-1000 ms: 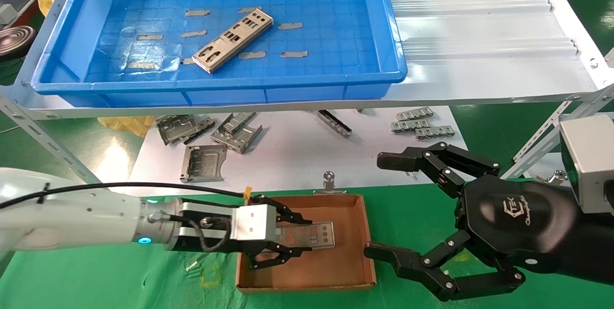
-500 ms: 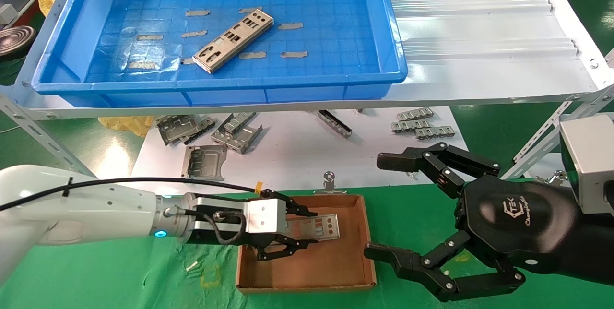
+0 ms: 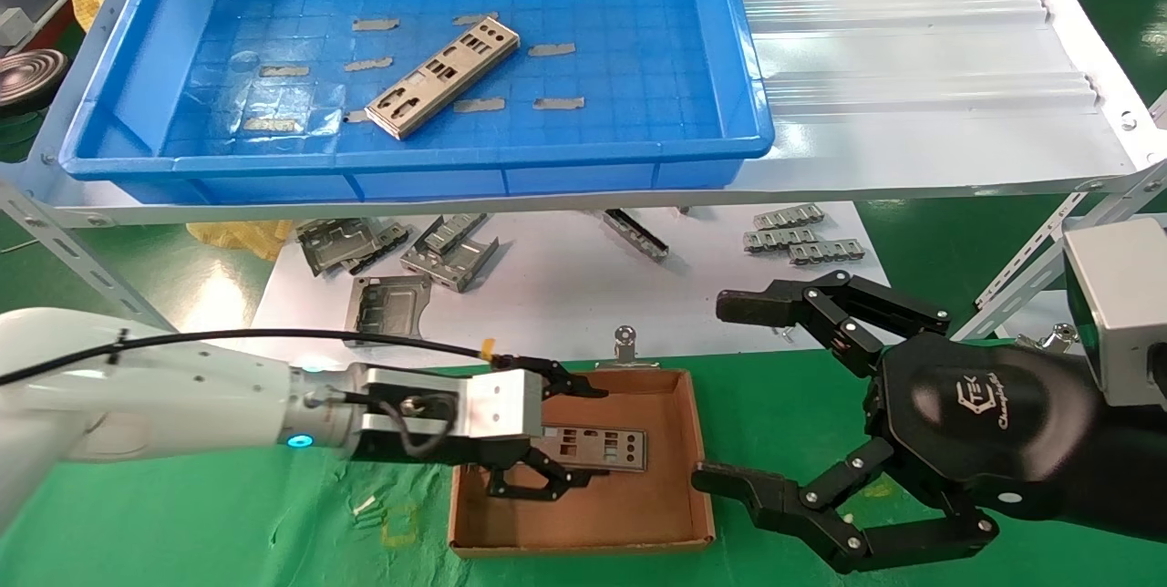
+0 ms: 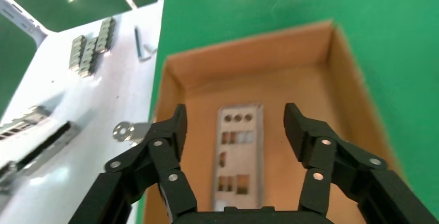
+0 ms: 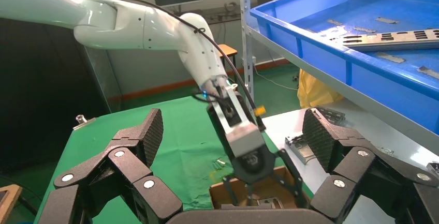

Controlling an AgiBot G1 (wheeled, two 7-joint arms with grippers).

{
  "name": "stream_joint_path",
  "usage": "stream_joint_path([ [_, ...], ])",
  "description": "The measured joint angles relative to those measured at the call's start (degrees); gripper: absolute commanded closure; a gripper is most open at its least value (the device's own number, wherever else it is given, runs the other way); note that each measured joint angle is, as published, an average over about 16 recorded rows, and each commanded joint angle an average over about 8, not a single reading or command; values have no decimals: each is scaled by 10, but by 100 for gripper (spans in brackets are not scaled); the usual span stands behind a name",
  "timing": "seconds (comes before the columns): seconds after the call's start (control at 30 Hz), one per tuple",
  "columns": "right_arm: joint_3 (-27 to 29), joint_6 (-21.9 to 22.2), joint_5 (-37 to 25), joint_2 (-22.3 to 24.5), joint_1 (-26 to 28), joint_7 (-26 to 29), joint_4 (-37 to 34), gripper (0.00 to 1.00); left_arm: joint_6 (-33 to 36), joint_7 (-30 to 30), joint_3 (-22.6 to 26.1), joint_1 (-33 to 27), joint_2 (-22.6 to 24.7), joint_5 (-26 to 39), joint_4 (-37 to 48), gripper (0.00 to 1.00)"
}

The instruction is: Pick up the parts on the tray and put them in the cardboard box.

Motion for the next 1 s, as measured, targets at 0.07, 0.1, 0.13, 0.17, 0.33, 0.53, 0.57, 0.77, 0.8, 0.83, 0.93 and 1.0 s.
stream_joint_path([
  [0.07,0,0,0,0,0,0,0,0,22,-14,-5,2,-7,-18,3,0],
  [0.1,0,0,0,0,0,0,0,0,34,-21,-8,4,-10,-27,5,0],
  [0.13,0,0,0,0,0,0,0,0,44,-28,-10,5,-13,-36,6,0],
  [0.17,0,0,0,0,0,0,0,0,55,-34,-13,6,-16,-44,8,0],
  [0.33,0,0,0,0,0,0,0,0,95,-62,-22,12,-28,-77,15,0],
  [0.53,0,0,0,0,0,0,0,0,108,-71,-27,15,-33,-89,16,0],
  [0.57,0,0,0,0,0,0,0,0,107,-72,-28,16,-34,-89,14,0],
  [0.77,0,0,0,0,0,0,0,0,103,-80,-41,24,-43,-89,-5,0],
  [0.8,0,0,0,0,0,0,0,0,103,-82,-45,26,-46,-90,-10,0],
  [0.83,0,0,0,0,0,0,0,0,103,-85,-49,28,-49,-91,-14,0],
  [0.93,0,0,0,0,0,0,0,0,105,-97,-63,37,-60,-97,-31,0],
  [1.0,0,0,0,0,0,0,0,0,107,-106,-73,43,-68,-101,-43,0],
])
